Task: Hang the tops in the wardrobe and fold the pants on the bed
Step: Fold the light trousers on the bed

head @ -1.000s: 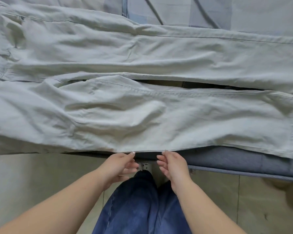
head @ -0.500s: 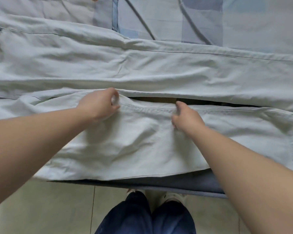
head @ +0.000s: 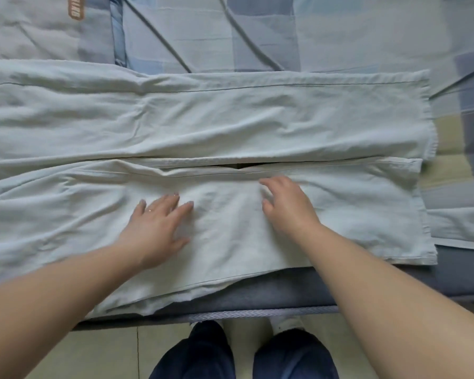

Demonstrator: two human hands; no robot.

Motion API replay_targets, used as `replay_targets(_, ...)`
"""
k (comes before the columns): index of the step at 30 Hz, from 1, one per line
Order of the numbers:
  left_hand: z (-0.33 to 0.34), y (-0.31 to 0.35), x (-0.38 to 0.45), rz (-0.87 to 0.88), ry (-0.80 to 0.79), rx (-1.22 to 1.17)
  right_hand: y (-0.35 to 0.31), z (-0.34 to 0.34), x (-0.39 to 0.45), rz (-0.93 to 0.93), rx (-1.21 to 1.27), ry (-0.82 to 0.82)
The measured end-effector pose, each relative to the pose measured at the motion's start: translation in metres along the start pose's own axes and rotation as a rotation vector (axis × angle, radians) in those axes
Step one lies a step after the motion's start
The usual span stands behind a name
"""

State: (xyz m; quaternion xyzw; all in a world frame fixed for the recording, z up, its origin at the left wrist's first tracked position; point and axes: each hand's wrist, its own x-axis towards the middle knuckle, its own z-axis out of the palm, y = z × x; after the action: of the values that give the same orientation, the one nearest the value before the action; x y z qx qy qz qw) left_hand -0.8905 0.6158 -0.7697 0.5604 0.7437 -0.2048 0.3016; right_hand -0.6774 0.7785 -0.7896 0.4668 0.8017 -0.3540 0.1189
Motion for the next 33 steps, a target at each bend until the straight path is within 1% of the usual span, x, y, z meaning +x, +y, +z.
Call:
replay_targets(2, 0.002, 0.029, 0.003, 0.018, -0.012, -0.07, 0.034, -0.011, -0.018, 0.061, -0.078, 0.03)
replay_targets(5, 0.001, 0.085, 0.014, 0.055, 0.015, -0.124, 0.105, -0.035, -0.054, 0.295, -0.117, 0.081)
replay_targets(7, 0.0, 0.116, 0.02, 0.075, 0.029, -0.167, 0.149, -0.05, -0.076, 0.471, -0.049, 0.137)
replay_targets(9, 0.0, 0.152, 0.027, 0.123, 0.041, -0.189, 0.19, -0.065, -0.095, 0.568, 0.069, 0.187)
replay_targets(12, 0.0, 0.198, 0.035, 0.191, 0.021, -0.175, 0.228, -0.076, -0.106, 0.597, 0.222, 0.202)
replay_targets(14, 0.0, 0.223, 0.038, 0.221, -0.01, -0.128, 0.239, -0.079, -0.1, 0.613, 0.378, 0.188)
replay_targets(16, 0.0, 0.24, 0.04, 0.22, -0.048, -0.058, 0.245, -0.079, -0.089, 0.612, 0.467, 0.179)
replay_targets(20, -0.004, 0.258, 0.046, 0.171, -0.082, 0.034, 0.246, -0.078, -0.079, 0.558, 0.478, 0.196)
replay_targets(23, -0.006, 0.264, 0.047, 0.147, -0.085, 0.066, 0.248, -0.08, -0.081, 0.509, 0.55, 0.286)
replay_targets(25, -0.003, 0.272, 0.046, 0.166, -0.097, 0.072, 0.258, -0.086, -0.087, 0.516, 0.608, 0.339)
replay_targets(27, -0.001, 0.279, 0.043, 0.223, -0.105, 0.08, 0.269, -0.09, -0.094, 0.555, 0.648, 0.371)
replay_targets(29, -0.001, 0.288, 0.041, 0.267, -0.123, 0.089, 0.281, -0.091, -0.105, 0.606, 0.63, 0.371)
replay_targets(31, -0.001, 0.292, 0.04, 0.266, -0.139, 0.072, 0.284, -0.087, -0.115, 0.647, 0.579, 0.351)
replay_targets(33, -0.003, 0.29, 0.037, 0.266, -0.147, 0.037, 0.276, -0.085, -0.123, 0.63, 0.501, 0.392)
